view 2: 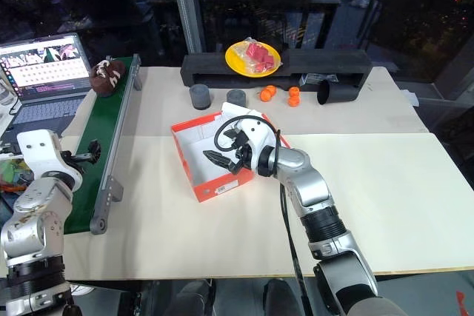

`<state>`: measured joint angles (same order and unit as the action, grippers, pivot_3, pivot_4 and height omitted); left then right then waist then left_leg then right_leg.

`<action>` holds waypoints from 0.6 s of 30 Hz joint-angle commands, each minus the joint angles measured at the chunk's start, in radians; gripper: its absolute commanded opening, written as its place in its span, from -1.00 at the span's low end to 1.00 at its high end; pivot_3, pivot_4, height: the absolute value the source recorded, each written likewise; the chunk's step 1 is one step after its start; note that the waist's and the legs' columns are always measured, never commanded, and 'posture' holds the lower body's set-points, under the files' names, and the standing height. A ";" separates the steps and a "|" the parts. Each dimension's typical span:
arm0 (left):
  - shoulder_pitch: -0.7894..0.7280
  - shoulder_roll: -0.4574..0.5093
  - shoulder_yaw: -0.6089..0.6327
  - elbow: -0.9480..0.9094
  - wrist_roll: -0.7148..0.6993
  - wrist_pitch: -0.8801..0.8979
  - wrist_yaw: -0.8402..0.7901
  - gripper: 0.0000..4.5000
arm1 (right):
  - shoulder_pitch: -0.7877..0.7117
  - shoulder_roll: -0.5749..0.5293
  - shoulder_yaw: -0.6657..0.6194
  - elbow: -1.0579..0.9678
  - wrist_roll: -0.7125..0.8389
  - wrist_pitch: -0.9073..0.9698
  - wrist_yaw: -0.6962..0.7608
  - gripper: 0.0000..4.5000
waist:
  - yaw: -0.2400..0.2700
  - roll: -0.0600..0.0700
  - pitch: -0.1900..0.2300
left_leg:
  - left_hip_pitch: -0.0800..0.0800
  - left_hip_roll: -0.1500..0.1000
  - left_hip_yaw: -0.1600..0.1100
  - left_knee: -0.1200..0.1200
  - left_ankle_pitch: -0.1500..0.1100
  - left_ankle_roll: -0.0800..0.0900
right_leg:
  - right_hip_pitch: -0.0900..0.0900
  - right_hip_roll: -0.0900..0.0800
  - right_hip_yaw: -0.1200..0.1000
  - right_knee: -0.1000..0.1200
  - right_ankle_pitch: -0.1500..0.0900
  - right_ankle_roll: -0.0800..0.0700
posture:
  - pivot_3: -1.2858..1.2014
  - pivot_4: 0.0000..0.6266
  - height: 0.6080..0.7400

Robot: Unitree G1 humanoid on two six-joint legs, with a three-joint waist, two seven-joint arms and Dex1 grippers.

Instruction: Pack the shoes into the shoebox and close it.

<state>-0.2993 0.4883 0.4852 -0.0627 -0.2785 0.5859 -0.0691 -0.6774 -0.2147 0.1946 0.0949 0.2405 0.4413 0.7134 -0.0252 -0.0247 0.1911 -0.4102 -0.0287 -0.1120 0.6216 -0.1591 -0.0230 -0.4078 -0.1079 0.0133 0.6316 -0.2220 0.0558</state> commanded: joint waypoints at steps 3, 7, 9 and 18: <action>-0.055 0.101 0.021 0.172 0.014 -0.079 -0.071 1.00 | -0.018 0.006 0.007 -0.068 0.012 0.015 0.015 0.97 | -0.004 0.000 0.000 | 0.000 0.000 0.000 0.000 0.000 0.000 | 0.000 0.000 0.000 0.000 0.000 0.000 | 0.03 -0.52 1.00; -0.098 0.148 -0.002 0.312 0.017 -0.139 -0.132 1.00 | -0.020 0.002 0.009 -0.079 0.011 0.023 0.017 0.97 | -0.008 0.000 0.000 | 0.000 0.000 0.000 0.000 0.000 0.000 | -0.001 0.001 0.000 0.000 0.000 0.001 | 0.03 -0.52 1.00; -0.109 0.162 -0.015 0.361 0.024 -0.169 -0.156 1.00 | -0.017 -0.001 0.009 -0.088 0.012 0.027 0.017 0.97 | -0.009 0.000 0.000 | 0.000 0.000 0.000 0.000 0.000 0.000 | -0.001 0.000 0.000 0.000 0.000 0.000 | 0.03 -0.52 1.00; -0.157 0.175 -0.049 0.486 0.032 -0.248 -0.211 1.00 | 0.010 -0.013 -0.001 -0.136 0.013 0.055 -0.010 0.97 | -0.013 0.000 0.000 | -0.001 0.001 0.001 -0.001 0.000 -0.001 | -0.003 0.000 0.001 0.001 0.001 -0.002 | 0.03 -0.52 1.00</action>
<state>-0.4325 0.6399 0.4302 0.4225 -0.2543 0.3718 -0.2826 -0.6676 -0.2238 0.2130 0.0142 0.2410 0.4917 0.7106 -0.0382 -0.0249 0.1909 -0.4108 -0.0280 -0.1113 0.6201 -0.1593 -0.0235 -0.4109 -0.1074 0.0142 0.6326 -0.2208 0.0539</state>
